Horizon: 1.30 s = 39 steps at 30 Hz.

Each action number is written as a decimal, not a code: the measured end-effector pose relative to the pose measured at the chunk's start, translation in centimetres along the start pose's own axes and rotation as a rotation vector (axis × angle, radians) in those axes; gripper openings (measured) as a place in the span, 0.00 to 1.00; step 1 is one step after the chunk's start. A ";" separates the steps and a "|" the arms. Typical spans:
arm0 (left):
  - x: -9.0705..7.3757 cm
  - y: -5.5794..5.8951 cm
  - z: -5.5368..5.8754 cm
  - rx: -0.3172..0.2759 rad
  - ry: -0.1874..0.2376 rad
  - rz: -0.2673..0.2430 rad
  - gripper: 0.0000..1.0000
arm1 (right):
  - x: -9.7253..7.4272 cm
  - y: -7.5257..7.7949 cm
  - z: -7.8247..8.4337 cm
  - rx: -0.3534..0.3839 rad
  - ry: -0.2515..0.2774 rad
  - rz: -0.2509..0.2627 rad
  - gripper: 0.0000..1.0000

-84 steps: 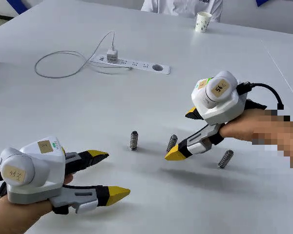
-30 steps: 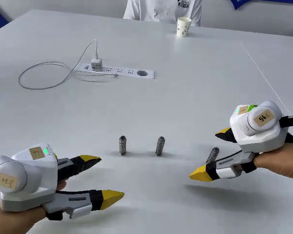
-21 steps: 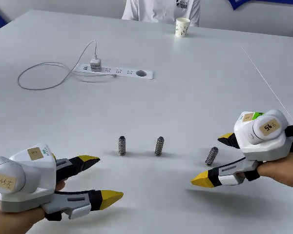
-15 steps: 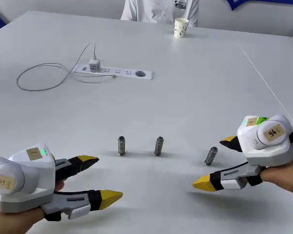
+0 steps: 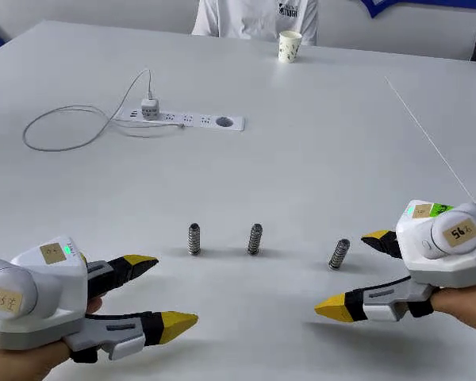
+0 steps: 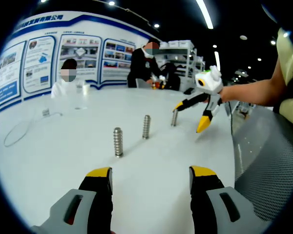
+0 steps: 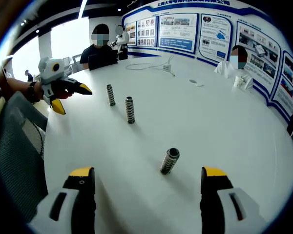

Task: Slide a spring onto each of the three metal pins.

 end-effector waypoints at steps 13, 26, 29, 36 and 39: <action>-0.2 0.1 0.1 -0.003 0.000 -0.005 0.66 | -1.0 -0.9 0.6 -0.004 0.052 -0.003 0.91; -0.5 0.2 0.0 -0.005 0.004 -0.010 0.67 | -1.7 -1.6 1.0 -0.008 0.072 -0.004 0.91; -0.5 0.2 0.0 -0.007 0.006 -0.011 0.67 | -1.7 -1.8 1.1 -0.009 0.072 -0.006 0.91; -0.7 0.2 0.1 -0.012 0.009 -0.016 0.67 | -2.0 -2.1 1.1 -0.005 0.085 -0.005 0.91; -0.7 0.2 0.2 -0.014 0.010 -0.017 0.67 | -2.1 -2.2 1.1 -0.002 0.092 -0.004 0.91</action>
Point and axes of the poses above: the centre of the closed fingertips' face, and the gripper's own axes: x roughly forward along the fingers, y roughly to its right, z roughly out of its underside, the point moved 6 cm from there along -x, roughly backward along the fingers, and after that the axes turned 7 degrees about -y, right-handed, at the moved point
